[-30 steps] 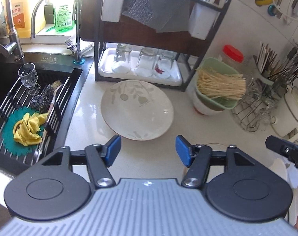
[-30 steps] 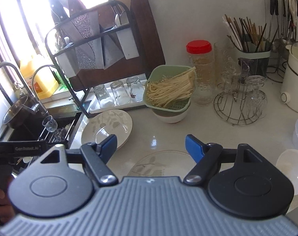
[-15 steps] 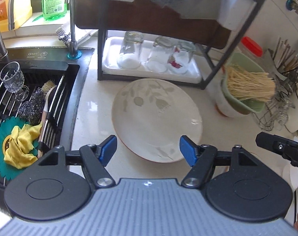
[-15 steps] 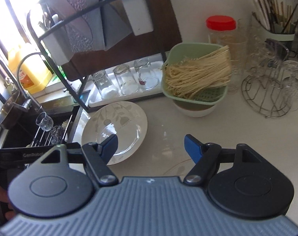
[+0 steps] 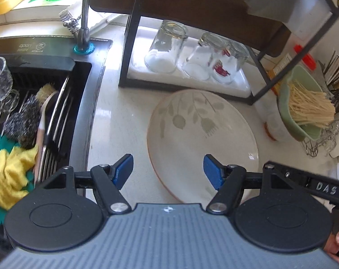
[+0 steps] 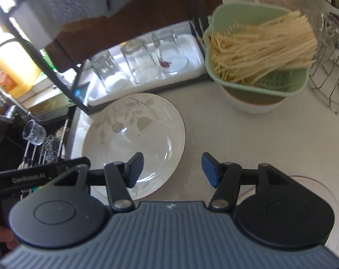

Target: Organize plates and bowls

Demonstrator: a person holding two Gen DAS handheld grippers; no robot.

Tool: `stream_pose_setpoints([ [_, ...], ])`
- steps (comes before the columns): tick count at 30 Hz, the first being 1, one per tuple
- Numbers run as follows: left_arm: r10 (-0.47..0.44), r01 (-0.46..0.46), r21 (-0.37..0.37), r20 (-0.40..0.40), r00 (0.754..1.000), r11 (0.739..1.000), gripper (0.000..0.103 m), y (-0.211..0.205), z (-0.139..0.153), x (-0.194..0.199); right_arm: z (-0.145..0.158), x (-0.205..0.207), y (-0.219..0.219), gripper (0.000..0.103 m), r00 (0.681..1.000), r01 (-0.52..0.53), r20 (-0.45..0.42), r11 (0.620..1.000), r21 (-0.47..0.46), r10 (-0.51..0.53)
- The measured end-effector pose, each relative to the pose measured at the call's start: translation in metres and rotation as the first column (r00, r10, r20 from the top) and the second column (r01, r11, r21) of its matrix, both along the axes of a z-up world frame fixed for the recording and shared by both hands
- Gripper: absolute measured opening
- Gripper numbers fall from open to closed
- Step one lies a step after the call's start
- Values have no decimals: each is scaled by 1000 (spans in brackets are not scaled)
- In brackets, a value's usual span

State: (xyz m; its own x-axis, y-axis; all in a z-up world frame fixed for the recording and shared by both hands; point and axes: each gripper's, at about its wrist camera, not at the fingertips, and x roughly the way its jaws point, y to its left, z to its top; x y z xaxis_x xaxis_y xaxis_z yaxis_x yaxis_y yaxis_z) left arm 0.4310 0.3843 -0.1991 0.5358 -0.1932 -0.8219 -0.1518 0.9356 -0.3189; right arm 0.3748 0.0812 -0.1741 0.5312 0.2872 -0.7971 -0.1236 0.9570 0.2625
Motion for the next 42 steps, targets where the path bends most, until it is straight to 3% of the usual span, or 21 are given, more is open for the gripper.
stream_pose_setpoints([
  [2, -15, 15, -1, 2, 1000, 1000, 72, 3, -4, 11, -8, 5, 3, 53, 1000, 26, -15, 1000, -2, -26],
  [6, -70, 70, 38, -1, 998, 997, 64, 3, -10, 31, -21, 10, 11, 32, 998, 50, -49, 999, -11, -50],
  [9, -86, 86, 0, -39, 996, 996, 48, 11, -19, 48, -26, 11, 17, 21, 996, 50, -69, 999, -12, -51],
  [12, -133, 132, -23, -49, 990, 991, 40, 13, -24, 60, -29, 10, 17, 21, 995, 74, -67, 997, -2, -74],
  [16, -217, 220, 59, -52, 975, 974, 36, 4, -26, 69, -33, 14, 16, 20, 992, 102, -80, 995, 13, -101],
  [26, -258, 259, 3, -55, 964, 966, 28, 13, -35, 95, -46, 29, 25, 17, 990, 120, -74, 992, -24, -122],
  [32, -320, 312, -97, -81, 944, 945, 28, 25, -35, 97, -44, 28, 20, 18, 985, 149, -89, 989, -11, -149],
  [42, -354, 349, -115, -28, 935, 930, 28, 28, 2, 81, -22, 1, 16, 18, 979, 185, -99, 982, 33, -181],
])
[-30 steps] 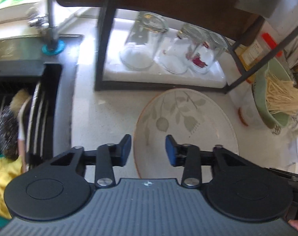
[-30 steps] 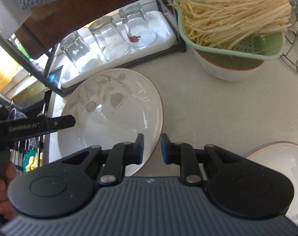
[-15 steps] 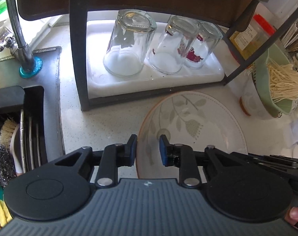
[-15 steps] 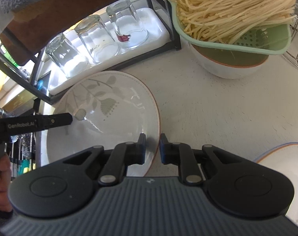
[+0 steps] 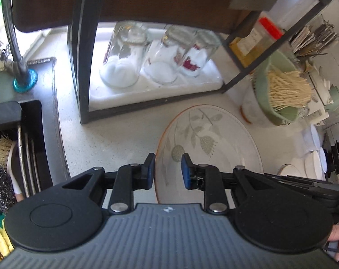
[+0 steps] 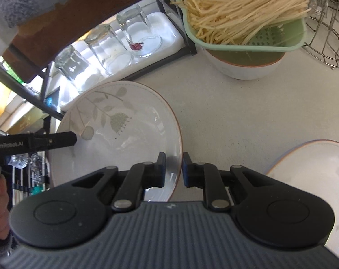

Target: Organize plates and bowls

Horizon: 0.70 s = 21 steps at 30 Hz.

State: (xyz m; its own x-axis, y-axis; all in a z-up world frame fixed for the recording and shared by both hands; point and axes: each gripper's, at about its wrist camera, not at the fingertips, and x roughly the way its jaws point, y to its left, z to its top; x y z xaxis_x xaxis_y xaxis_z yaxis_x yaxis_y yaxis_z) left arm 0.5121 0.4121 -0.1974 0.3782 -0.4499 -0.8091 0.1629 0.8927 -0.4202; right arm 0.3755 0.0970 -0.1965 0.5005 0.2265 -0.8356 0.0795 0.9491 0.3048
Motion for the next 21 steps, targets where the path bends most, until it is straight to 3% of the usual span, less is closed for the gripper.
stream_pose_setpoints([
  [10, -10, 11, -19, 35, 999, 1000, 28, -22, 34, -25, 23, -40, -31, 18, 996, 25, 79, 998, 61, -30],
  [21, -58, 57, -112, -1, 998, 992, 28, -59, 36, -46, 41, -69, -74, 18, 989, 67, 131, 995, 67, -75],
])
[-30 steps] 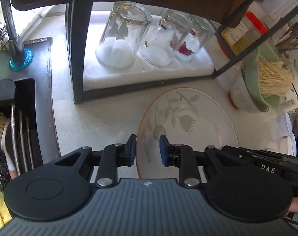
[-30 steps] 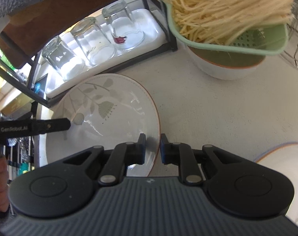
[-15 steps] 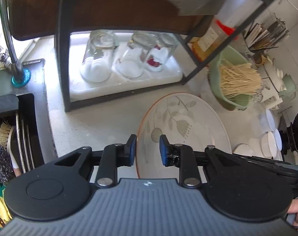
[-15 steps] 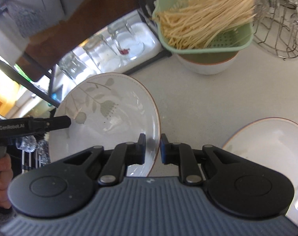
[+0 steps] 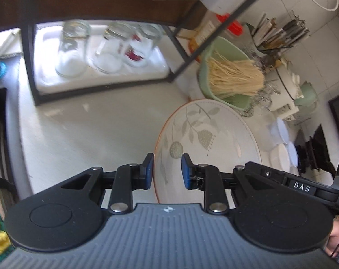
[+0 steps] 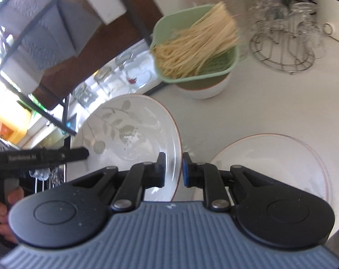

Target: Organize plates and bowls

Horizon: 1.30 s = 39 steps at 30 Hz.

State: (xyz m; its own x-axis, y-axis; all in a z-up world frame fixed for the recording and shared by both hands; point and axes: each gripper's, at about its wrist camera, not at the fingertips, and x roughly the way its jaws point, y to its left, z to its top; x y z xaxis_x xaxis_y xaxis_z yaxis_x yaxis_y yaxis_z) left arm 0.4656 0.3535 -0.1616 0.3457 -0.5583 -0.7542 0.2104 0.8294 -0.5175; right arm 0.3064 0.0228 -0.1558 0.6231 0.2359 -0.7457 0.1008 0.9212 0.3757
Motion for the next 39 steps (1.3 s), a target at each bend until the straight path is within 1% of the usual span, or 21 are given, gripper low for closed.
stream_pose_setpoints([
  [8, -27, 27, 9, 26, 999, 1000, 28, -46, 10, -17, 8, -18, -41, 18, 999, 30, 37, 999, 18, -30],
  [11, -36, 35, 31, 28, 999, 999, 28, -67, 12, -27, 6, -24, -59, 18, 999, 28, 40, 999, 23, -29],
  [14, -31, 29, 71, 30, 999, 997, 28, -89, 12, -39, 0, -28, -78, 18, 1000, 26, 17, 998, 49, -26],
  [20, 3, -1, 113, -16, 1000, 994, 28, -115, -4, -59, -13, -38, -102, 18, 1000, -11, 1, 998, 69, 10],
  [23, 13, -9, 138, -28, 1000, 990, 28, -126, -12, -68, -21, -44, -112, 18, 999, -30, -13, 998, 63, 30],
  [28, 40, -35, 169, -24, 999, 985, 28, -142, -23, -78, -33, -53, -127, 18, 998, -51, -17, 996, 77, 53],
  [30, 43, -38, 194, -22, 999, 980, 28, -150, -26, -79, -37, -55, -131, 18, 998, -55, -26, 995, 82, 57],
  [35, 40, -33, 233, -27, 999, 972, 28, -162, -29, -77, -44, -56, -138, 18, 996, -80, -22, 995, 60, 81],
  [37, 42, -37, 266, -12, 999, 963, 28, -167, -28, -79, -48, -55, -139, 18, 996, -77, -30, 995, 69, 79],
  [39, 48, -44, 295, -4, 999, 955, 28, -172, -28, -80, -48, -55, -137, 18, 996, -85, -25, 995, 46, 87],
])
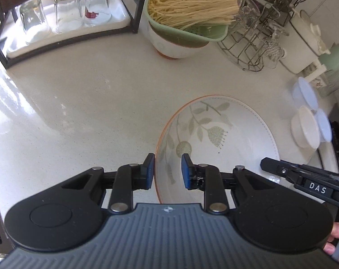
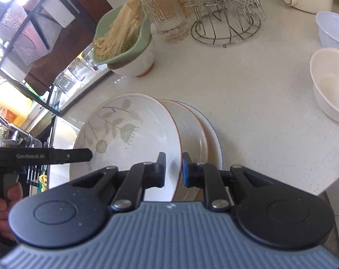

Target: Organize plates and bowls

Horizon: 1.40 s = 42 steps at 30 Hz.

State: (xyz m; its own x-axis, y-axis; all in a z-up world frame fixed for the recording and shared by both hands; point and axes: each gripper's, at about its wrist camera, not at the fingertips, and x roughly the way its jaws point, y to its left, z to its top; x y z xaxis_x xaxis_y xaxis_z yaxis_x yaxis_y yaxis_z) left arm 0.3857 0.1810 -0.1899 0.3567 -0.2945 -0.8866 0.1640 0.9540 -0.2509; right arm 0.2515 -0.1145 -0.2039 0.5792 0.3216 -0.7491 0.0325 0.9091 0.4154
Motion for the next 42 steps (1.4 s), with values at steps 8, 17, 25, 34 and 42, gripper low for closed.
stream_pose_setpoints([
  [8, 0, -1, 39, 14, 1000, 999, 28, -11, 3, 0, -1, 5, -4, 18, 1000, 7, 18, 1000, -30, -6],
  [17, 41, -40, -15, 24, 999, 999, 28, -24, 19, 7, 0, 8, -5, 17, 998, 41, 52, 998, -50, -39],
  [25, 83, -82, -24, 81, 993, 996, 28, -32, 40, -5, 19, 2, -12, 17, 991, 44, 131, 997, -65, -35],
  [34, 145, -139, -52, 161, 976, 989, 28, -45, 83, -39, 66, -20, -15, 17, 962, -3, 272, 993, -122, 36],
  [42, 183, -188, -2, 238, 954, 982, 28, -65, 121, -78, 103, -44, -33, 18, 941, -61, 327, 994, -93, 88],
])
